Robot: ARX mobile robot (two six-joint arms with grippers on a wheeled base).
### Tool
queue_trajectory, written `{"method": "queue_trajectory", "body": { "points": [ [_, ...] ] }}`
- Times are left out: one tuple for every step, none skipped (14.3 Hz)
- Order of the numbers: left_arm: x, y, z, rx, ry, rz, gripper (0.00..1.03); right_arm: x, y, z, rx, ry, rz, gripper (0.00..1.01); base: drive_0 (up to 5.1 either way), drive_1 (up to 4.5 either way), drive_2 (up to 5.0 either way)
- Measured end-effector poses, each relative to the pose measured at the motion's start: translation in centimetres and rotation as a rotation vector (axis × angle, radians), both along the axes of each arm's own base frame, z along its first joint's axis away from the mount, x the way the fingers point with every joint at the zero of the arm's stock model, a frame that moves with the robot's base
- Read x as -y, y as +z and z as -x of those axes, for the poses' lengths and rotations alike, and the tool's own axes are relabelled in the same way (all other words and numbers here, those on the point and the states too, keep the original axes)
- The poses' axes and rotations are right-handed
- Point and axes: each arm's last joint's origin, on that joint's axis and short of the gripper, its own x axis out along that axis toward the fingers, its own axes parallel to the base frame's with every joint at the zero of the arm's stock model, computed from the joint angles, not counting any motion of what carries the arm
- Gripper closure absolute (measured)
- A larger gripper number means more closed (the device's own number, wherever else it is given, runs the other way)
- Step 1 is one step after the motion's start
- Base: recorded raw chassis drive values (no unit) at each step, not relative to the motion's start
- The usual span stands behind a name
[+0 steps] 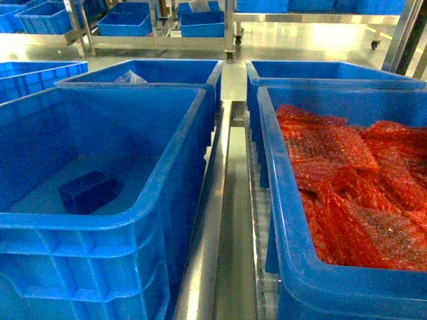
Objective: Pick blue part to blue bin on bottom shelf
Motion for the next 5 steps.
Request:
{"method": "queue_trajectory", "body": {
  "points": [
    [0.00, 0.00, 0.00, 0.000, 0.000, 0.000, 0.05, 0.00, 0.00, 0.00, 0.000, 0.000, 0.000, 0.03, 0.0, 0.00, 0.0],
    [0.00, 0.00, 0.00, 0.000, 0.000, 0.000, 0.05, 0.00, 0.00, 0.00, 0.000, 0.000, 0.000, 0.03, 0.0, 0.00, 0.0],
    [0.00, 0.00, 0.00, 0.000, 0.000, 0.000, 0.05, 0.00, 0.00, 0.00, 0.000, 0.000, 0.000, 0.03, 0.0, 0.00, 0.0],
    [0.00, 0.00, 0.00, 0.000, 0.000, 0.000, 0.05, 0.00, 0.00, 0.00, 0.000, 0.000, 0.000, 0.03, 0.0, 0.00, 0.0],
    [0.00, 0.00, 0.00, 0.000, 0.000, 0.000, 0.05, 0.00, 0.00, 0.00, 0.000, 0.000, 0.000, 0.03, 0.0, 0.00, 0.0]
  ]
}}
